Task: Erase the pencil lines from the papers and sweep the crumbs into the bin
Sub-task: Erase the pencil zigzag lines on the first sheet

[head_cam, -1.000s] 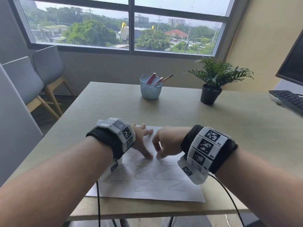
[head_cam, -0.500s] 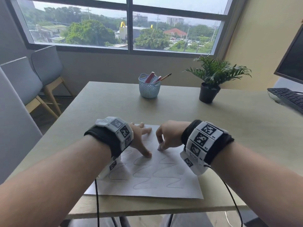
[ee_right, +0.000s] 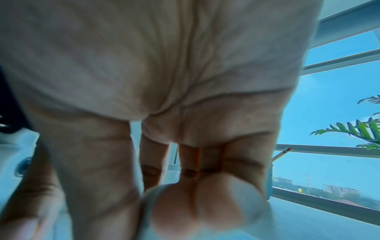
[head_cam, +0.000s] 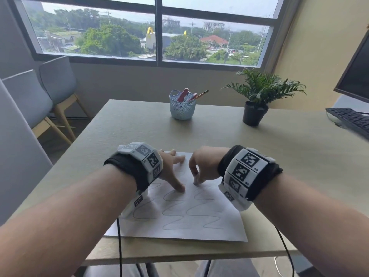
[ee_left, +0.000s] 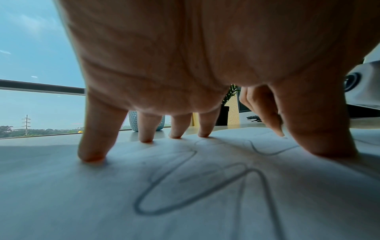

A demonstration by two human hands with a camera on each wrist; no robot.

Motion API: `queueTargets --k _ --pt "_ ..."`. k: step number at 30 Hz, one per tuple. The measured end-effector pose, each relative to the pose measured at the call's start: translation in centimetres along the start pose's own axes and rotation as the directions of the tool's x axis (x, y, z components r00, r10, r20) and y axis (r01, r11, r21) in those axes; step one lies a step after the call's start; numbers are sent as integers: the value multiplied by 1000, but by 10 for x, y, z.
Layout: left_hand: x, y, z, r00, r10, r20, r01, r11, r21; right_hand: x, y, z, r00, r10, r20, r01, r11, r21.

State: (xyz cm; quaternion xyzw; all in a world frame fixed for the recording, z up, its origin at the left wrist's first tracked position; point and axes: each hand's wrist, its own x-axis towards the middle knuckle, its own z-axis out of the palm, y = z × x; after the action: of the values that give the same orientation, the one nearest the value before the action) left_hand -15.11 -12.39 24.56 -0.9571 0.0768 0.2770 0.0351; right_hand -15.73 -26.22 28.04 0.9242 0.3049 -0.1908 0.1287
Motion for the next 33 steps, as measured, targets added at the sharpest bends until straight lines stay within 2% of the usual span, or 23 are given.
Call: queueTargets --k 3,5,8,12,16,19,22,27,33 --pt "0 1 0 1000 -1 -4 1 1000 9 -4 -4 8 999 -41 26 42 999 -27" --pt "-1 1 0 1000 -6 -3 6 1000 13 -6 -2 11 998 -54 27 53 998 37" --pt "-1 1 0 1000 -5 -3 5 1000 10 0 7 7 1000 3 13 -4 992 124" --pt "-1 0 0 1000 4 -17 -4 1000 5 2 7 6 999 18 -36 -16 998 59" --pt "0 -1 1 1000 6 -13 -6 1000 8 -5 4 12 998 -51 31 50 998 28" --pt "0 -1 0 1000 5 -14 -5 1000 4 0 12 8 999 -6 43 0 992 129" --pt "-1 0 0 1000 4 -19 -4 1000 5 6 15 4 999 44 27 -47 993 106" --pt "0 0 1 1000 0 -17 0 1000 8 -1 9 14 999 -11 30 9 998 69" --pt "0 0 1 1000 -3 -13 3 1000 0 2 21 7 998 47 38 -52 985 162"
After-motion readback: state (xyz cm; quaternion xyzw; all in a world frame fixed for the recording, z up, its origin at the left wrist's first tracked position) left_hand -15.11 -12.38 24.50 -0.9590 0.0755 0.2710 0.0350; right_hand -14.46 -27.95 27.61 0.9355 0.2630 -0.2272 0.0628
